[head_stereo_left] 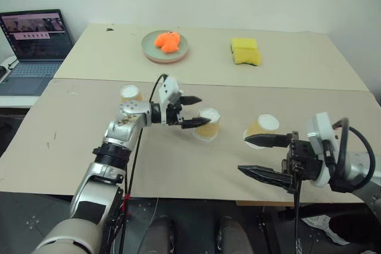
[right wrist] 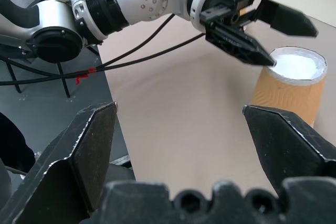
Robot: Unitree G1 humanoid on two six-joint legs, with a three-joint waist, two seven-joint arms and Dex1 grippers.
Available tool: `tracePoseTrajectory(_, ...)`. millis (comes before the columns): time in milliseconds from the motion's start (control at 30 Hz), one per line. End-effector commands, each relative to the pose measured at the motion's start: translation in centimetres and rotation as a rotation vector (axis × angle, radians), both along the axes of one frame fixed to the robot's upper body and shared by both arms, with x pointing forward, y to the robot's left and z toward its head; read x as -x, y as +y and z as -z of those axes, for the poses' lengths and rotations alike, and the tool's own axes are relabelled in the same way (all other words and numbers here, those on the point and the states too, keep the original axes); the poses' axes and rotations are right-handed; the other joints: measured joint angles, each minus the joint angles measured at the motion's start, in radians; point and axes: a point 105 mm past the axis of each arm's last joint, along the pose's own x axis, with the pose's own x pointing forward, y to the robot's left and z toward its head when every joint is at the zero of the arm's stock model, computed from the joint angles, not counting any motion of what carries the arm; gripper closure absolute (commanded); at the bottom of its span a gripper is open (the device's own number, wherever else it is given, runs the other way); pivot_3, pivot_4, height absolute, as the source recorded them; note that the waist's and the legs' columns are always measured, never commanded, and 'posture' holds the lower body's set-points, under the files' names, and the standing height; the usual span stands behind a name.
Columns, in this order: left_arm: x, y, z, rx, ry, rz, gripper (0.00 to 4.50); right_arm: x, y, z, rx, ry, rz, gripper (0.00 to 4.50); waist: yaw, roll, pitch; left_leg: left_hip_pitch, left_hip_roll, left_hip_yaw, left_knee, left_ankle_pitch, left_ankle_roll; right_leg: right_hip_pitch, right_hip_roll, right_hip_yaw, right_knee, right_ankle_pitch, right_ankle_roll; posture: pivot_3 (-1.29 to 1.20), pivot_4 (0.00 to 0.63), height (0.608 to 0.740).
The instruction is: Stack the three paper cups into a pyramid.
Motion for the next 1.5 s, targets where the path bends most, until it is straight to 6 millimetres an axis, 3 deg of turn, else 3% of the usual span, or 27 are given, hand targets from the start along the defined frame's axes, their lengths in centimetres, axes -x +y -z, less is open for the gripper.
tracePoseTrajectory(33, 1.8, 2.0, -5.3, 0.159, -0.096, -0.063, 0.07, 0.2, 0.0, -0.8, -0.004, -0.046, -0.022, 0.0, -0.003, 0.0, 0.0, 0.0, 0.0, 0.0, 0.0, 0.0, 0.0, 0.0, 0.0, 0.0, 0.0, 0.0, 0.0, 0.0, 0.15, 0.673)
tracePoseTrajectory(133, 2.5, 3.9, -6.2, 0.195, -0.094, -0.169, 0.07, -0.1, 0.0, -0.7, -0.007, -0.043, -0.023, 0.0, -0.004, 0.0, 0.0, 0.0, 0.001, 0.0, 0.0, 0.0, -0.001, 0.0, 0.0, 0.0, 0.0, 0.0, 0.0, 0.0, 0.15, 0.673)
tracePoseTrajectory(400, 0.8, 11.2, -3.2, 0.174, -0.096, -0.694, 0.07, -0.4, 0.6, -0.2, -0.023, -0.03, -0.059, 0.0, 0.003, 0.0, 0.0, 0.005, 0.0, -0.002, 0.0, 0.0, 0.0, 0.005, 0.0, 0.0, 0.001, 0.0, 0.0, 0.0, 0.15, 0.673)
tracePoseTrajectory(600, -0.2, 13.8, -2.0, 0.195, -0.102, -0.876, 0.07, -0.8, 0.7, -0.2, -0.03, -0.033, -0.077, 0.0, 0.005, 0.0, 0.0, 0.005, 0.0, -0.003, 0.0, 0.001, -0.001, 0.009, 0.0, -0.003, -0.004, 0.0, 0.0, 0.0, 0.15, 0.673)
tracePoseTrajectory(900, -2.3, 16.1, 0.0, 0.174, -0.072, -1.015, 0.07, -1.0, 0.9, -0.3, -0.044, -0.045, -0.067, 0.0, 0.003, 0.0, 0.0, 0.005, 0.0, -0.004, 0.0, 0.001, -0.001, 0.01, 0.0, -0.004, -0.004, 0.001, 0.001, 0.0, 0.15, 0.673)
tracePoseTrajectory(1100, -3.4, 15.0, 1.1, 0.144, -0.061, -0.979, 0.07, -0.8, 0.8, -0.4, -0.048, -0.053, -0.049, 0.0, 0.005, 0.0, 0.0, 0.005, 0.0, -0.004, 0.0, 0.001, -0.001, 0.011, 0.0, -0.005, -0.005, 0.001, 0.001, 0.0, 0.15, 0.673)
tracePoseTrajectory(1500, -4.3, 14.2, 0.3, 0.18, -0.08, -0.941, 0.07, -0.4, 0.6, -0.3, -0.047, -0.057, -0.018, 0.0, 0.001, -0.001, 0.0, 0.005, 0.0, -0.004, 0.0, 0.001, -0.001, 0.011, 0.0, -0.005, -0.005, 0.001, 0.001, 0.0, 0.15, 0.673)
